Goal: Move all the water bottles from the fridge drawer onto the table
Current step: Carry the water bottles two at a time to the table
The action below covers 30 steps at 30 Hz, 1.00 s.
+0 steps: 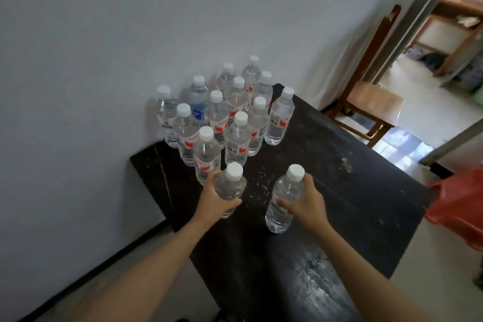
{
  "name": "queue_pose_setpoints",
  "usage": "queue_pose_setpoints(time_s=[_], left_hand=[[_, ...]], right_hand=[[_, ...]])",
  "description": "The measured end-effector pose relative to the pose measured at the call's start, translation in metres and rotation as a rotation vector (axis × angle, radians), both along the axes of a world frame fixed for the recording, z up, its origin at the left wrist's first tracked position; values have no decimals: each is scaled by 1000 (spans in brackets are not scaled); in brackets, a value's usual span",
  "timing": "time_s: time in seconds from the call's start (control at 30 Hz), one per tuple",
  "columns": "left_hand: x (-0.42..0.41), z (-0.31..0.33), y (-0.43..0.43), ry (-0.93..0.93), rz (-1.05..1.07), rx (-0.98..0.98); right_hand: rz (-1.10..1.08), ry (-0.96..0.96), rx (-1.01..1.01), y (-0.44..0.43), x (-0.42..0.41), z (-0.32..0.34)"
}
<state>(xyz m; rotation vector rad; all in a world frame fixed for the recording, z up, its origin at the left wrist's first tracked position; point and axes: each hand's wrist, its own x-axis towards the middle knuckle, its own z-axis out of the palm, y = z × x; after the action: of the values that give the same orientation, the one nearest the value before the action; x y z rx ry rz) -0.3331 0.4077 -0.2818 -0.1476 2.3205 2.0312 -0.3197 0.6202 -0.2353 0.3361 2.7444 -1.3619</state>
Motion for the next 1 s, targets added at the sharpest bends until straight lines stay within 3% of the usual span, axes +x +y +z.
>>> queue_pose_setpoints(time_s=[0.23, 0.47, 1.0], left_hand=[[-5, -1, -2, -29, 78, 2], [-6, -6, -6, -47, 143, 11], [-25, -7, 2, -88, 56, 30]], right_hand=[[142, 75, -49, -27, -78, -2], [302, 60, 40, -30, -105, -19], [243, 75, 8, -36, -100, -24]])
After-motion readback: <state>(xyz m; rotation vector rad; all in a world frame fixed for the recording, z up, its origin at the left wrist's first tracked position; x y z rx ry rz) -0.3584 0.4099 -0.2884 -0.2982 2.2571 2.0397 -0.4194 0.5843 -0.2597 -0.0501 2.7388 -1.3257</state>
